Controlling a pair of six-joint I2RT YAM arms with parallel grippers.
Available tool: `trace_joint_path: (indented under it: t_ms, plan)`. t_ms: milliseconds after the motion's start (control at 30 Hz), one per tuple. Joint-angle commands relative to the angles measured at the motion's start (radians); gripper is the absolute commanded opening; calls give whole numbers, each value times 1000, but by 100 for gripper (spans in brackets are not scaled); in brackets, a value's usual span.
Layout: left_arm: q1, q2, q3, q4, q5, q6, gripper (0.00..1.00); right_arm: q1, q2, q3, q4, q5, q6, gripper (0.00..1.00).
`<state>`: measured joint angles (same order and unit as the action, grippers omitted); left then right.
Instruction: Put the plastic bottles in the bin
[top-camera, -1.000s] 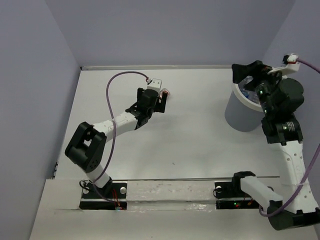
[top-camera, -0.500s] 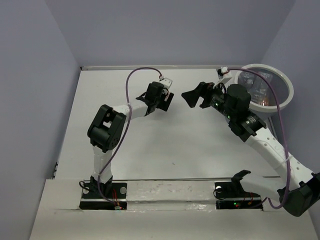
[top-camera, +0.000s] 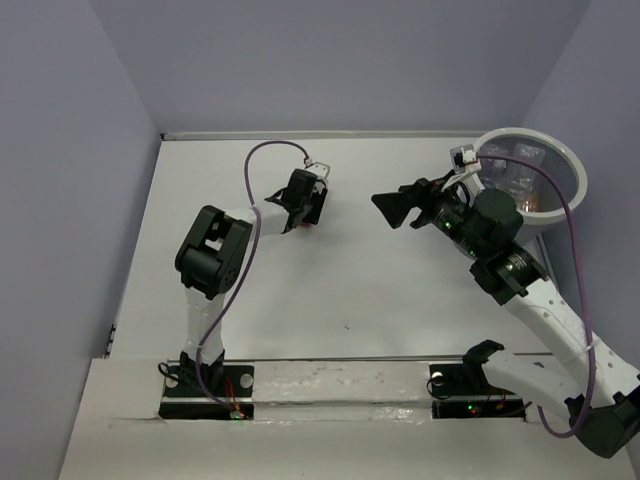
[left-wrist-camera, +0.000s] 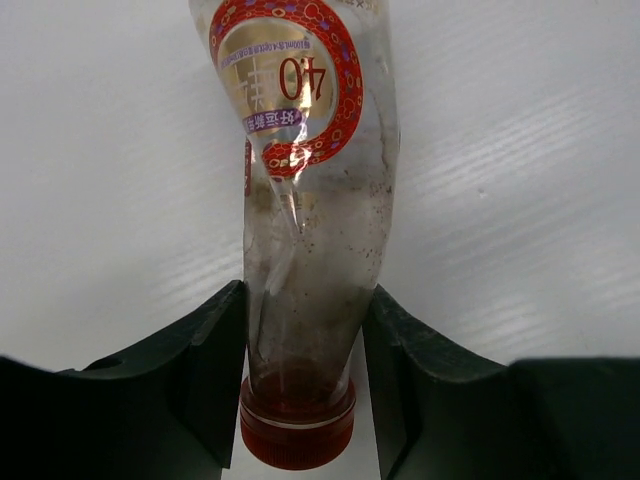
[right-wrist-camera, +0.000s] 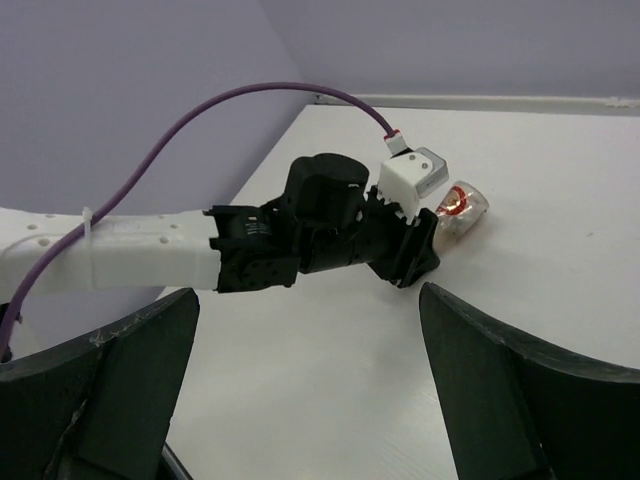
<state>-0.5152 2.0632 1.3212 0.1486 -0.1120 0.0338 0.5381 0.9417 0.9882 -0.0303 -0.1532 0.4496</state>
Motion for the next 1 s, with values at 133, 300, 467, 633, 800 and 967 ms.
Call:
trace_joint_path:
  t_ms: [133, 300, 467, 633, 800, 967]
  plan:
    - [-22, -340, -371, 408, 388, -244, 39, 6, -3, -126, 64, 7, 54, 98]
    - [-42, -463, -554, 682, 648, -411, 39, 6, 86, -132, 89, -103, 90, 99]
    - [-83, -529, -646, 835, 752, -511, 39, 25, 175, -114, 109, -158, 118, 100]
    - [-117, -603, -705, 901, 785, -537, 39, 83, 243, -95, 104, -103, 135, 100]
    - [-121, -708, -764, 919, 793, -551, 39, 135, 235, -98, 96, 44, 159, 100]
    - [-134, -759, -784, 919, 818, -555, 39, 167, 265, -80, 107, 90, 158, 99]
